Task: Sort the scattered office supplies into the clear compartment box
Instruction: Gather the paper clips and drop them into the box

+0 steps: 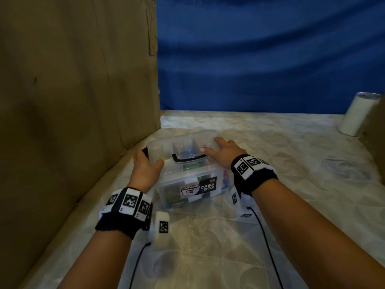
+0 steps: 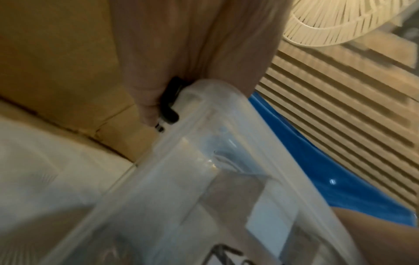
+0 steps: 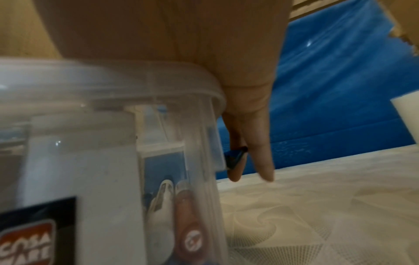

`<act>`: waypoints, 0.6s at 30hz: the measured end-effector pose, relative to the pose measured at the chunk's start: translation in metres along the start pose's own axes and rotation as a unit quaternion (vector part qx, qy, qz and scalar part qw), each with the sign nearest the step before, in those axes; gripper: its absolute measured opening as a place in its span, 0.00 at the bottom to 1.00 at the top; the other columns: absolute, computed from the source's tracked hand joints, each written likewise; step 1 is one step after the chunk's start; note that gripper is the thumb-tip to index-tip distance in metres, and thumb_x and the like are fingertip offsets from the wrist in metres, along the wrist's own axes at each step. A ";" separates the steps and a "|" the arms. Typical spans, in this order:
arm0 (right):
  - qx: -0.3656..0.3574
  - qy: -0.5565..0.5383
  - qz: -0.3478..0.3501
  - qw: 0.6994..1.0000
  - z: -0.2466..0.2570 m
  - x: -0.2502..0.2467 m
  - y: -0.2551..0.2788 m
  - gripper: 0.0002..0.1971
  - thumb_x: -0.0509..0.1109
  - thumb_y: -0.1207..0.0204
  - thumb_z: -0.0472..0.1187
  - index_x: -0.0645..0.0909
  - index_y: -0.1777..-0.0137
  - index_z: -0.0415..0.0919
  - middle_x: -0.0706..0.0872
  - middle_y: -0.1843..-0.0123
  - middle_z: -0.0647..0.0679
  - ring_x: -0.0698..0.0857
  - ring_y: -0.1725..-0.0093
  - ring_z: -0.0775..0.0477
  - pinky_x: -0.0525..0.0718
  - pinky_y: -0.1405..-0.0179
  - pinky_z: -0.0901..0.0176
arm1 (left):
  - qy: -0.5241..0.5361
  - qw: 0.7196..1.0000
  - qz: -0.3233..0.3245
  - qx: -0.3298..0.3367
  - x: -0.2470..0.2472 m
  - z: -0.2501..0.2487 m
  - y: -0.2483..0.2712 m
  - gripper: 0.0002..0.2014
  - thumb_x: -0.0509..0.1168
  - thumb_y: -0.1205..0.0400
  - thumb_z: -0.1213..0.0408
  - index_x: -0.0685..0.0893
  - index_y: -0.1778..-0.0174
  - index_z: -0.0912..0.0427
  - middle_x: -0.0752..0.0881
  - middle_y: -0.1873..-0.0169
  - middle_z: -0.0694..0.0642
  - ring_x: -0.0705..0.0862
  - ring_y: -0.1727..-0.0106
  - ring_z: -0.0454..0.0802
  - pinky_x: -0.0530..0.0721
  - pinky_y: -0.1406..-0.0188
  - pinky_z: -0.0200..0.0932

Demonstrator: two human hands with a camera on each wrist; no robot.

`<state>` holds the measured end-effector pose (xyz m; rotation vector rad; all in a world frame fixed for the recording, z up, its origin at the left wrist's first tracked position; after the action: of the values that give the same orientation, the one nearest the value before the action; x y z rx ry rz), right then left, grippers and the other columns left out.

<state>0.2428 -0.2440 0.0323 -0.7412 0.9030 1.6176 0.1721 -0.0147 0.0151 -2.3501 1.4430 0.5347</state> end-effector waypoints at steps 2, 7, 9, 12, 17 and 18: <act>-0.001 0.002 -0.002 1.000 -0.001 0.001 -0.002 0.44 0.58 0.30 0.74 0.52 0.17 0.57 0.58 0.17 0.44 0.66 0.22 0.34 0.69 0.25 0.40 | 0.053 0.998 -0.019 -0.022 0.001 0.005 0.005 0.33 0.67 0.20 0.59 0.62 0.21 0.60 0.74 0.27 0.57 0.74 0.27 0.58 0.72 0.34 0.47; -0.006 0.047 -0.010 0.999 -0.001 0.003 -0.003 0.43 0.54 0.30 0.76 0.52 0.17 0.59 0.56 0.16 0.44 0.61 0.20 0.31 0.62 0.23 0.37 | -0.074 0.997 -0.015 0.027 0.004 -0.003 0.005 0.27 0.65 0.18 0.54 0.69 0.25 0.60 0.78 0.29 0.60 0.78 0.31 0.59 0.75 0.34 0.49; -0.004 0.072 -0.008 0.997 0.001 0.002 -0.002 0.42 0.52 0.29 0.76 0.52 0.17 0.59 0.55 0.15 0.44 0.57 0.19 0.29 0.60 0.23 0.35 | -0.155 0.987 -0.014 0.027 0.005 -0.009 0.004 0.26 0.62 0.17 0.53 0.69 0.27 0.65 0.77 0.30 0.65 0.77 0.32 0.63 0.76 0.35 0.53; -0.011 0.084 -0.004 0.996 0.003 0.001 0.001 0.42 0.52 0.28 0.75 0.51 0.17 0.58 0.54 0.16 0.44 0.56 0.20 0.28 0.61 0.23 0.34 | -0.211 0.977 0.017 0.010 0.005 -0.014 0.006 0.30 0.57 0.15 0.52 0.61 0.22 0.68 0.70 0.25 0.67 0.75 0.29 0.65 0.74 0.33 0.55; 0.020 0.015 -0.059 0.998 0.002 -0.002 0.004 0.56 0.64 0.35 0.75 0.42 0.16 0.50 0.44 0.15 0.41 0.57 0.19 0.29 0.63 0.23 0.35 | -0.307 0.949 0.063 0.036 0.010 -0.017 0.025 0.38 0.47 0.15 0.41 0.45 0.16 0.62 0.39 0.17 0.64 0.47 0.15 0.60 0.53 0.17 0.52; 0.042 0.002 -0.070 0.997 0.001 -0.002 0.004 0.60 0.66 0.37 0.75 0.40 0.16 0.46 0.45 0.15 0.38 0.57 0.19 0.29 0.61 0.22 0.35 | -0.336 0.938 0.061 0.056 0.010 -0.017 0.027 0.39 0.45 0.16 0.39 0.45 0.16 0.62 0.36 0.17 0.64 0.42 0.15 0.59 0.49 0.16 0.51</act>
<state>0.2393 -0.2447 0.0356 -0.7340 0.8967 1.4467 0.1548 -0.0425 0.0231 -1.7291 1.2384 1.1204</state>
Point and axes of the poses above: each hand's wrist, its own y-axis away from the middle knuckle, its own x-axis out of the palm, z = x × y, the point moved 3 cm from there along -y, towards the middle knuckle
